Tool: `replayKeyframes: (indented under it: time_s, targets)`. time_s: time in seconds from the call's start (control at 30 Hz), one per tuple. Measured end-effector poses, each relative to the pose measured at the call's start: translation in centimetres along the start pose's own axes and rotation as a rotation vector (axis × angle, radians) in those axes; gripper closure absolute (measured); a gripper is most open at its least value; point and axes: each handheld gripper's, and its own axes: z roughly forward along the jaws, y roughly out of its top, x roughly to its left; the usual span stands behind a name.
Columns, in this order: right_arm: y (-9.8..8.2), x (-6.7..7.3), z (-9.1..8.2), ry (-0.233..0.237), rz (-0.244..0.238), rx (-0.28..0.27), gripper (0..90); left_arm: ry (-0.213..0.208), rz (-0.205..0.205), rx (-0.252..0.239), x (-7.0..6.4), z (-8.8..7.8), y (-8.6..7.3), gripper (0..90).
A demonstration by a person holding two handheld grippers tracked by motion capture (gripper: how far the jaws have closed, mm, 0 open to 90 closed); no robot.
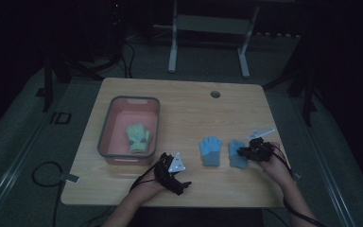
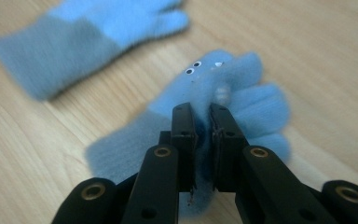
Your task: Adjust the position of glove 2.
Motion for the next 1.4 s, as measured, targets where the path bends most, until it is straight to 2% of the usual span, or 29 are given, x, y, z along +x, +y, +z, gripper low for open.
replayKeyframes:
  time_s: [0.17,0.27,0.37,0.57,0.67,0.77,0.87,1.2,1.4]
  targets:
    - [2.1,0.7,-1.9,0.008,-0.045,-0.041,82.4,0.001,0.001,0.001,0.0,0.0,0.0,3.0]
    - [3.4,0.9,-2.8,0.017,-0.051,-0.07,82.4,0.003,0.002,0.0,0.0,0.0,0.0,3.1]
    - [4.7,1.4,-3.5,0.039,-0.067,-0.098,82.3,0.011,0.012,-0.001,0.0,0.0,0.0,3.8]
    - [7.2,3.5,-3.9,0.101,-0.123,-0.14,82.2,0.012,0.011,-0.003,0.0,0.0,0.0,3.8]
    - [8.0,4.4,-3.3,0.117,-0.151,-0.137,82.1,0.011,0.013,-0.004,0.0,0.0,0.0,3.8]
    - [8.3,5.6,-1.9,0.134,-0.181,-0.109,82.0,0.01,0.008,-0.005,0.0,0.0,0.0,3.8]
    - [8.1,6.1,-0.4,0.156,-0.198,-0.078,81.9,0.01,0.008,-0.007,0.0,0.0,0.0,3.7]
    - [7.2,6.3,3.6,0.165,-0.196,0.004,79.6,0.007,0.005,-0.009,0.0,0.0,0.0,3.7]
    - [6.5,6.2,4.8,0.148,-0.203,0.036,72.3,0.014,0.016,0.001,-0.1,0.0,0.0,3.8]
